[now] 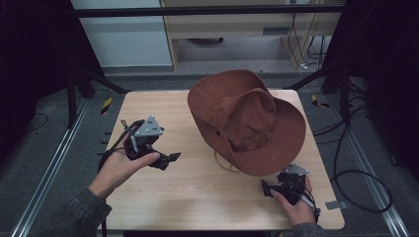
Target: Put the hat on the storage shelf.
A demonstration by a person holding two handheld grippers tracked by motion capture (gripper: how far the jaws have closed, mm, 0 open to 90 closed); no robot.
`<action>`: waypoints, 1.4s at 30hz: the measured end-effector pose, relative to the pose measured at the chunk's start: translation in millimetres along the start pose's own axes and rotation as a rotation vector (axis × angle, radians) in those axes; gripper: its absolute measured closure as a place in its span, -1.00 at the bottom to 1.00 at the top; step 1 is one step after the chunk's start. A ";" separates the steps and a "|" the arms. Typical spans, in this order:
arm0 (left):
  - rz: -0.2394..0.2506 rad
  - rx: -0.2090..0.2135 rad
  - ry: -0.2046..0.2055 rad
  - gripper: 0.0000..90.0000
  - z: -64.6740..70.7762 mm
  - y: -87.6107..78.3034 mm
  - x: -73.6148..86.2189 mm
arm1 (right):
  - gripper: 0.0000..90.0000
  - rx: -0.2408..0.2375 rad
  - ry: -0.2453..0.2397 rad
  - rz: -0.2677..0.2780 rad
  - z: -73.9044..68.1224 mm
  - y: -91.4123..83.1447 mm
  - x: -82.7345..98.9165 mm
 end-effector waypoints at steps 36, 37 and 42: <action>-0.248 -0.053 -0.123 -0.91 -14.2 66.3 140.8 | -0.99 0.000 0.000 0.000 0.0 0.0 0.0; -0.251 -0.054 -0.125 -0.91 -14.9 66.3 142.6 | -0.99 0.002 -0.003 -0.001 0.2 0.1 0.0; -0.253 -0.070 -0.156 -0.91 -19.5 69.2 156.8 | -0.99 0.000 0.000 0.000 0.0 0.0 0.0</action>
Point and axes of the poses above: each handheld gripper's, and its own axes: y roughly forward along the jaws, x roughly out of its underside, z roughly to its right, the point moved 2 cm from there along y, roughly forward along the jaws, and after that the axes turned 11 degrees about -x, right-handed, at the moved point
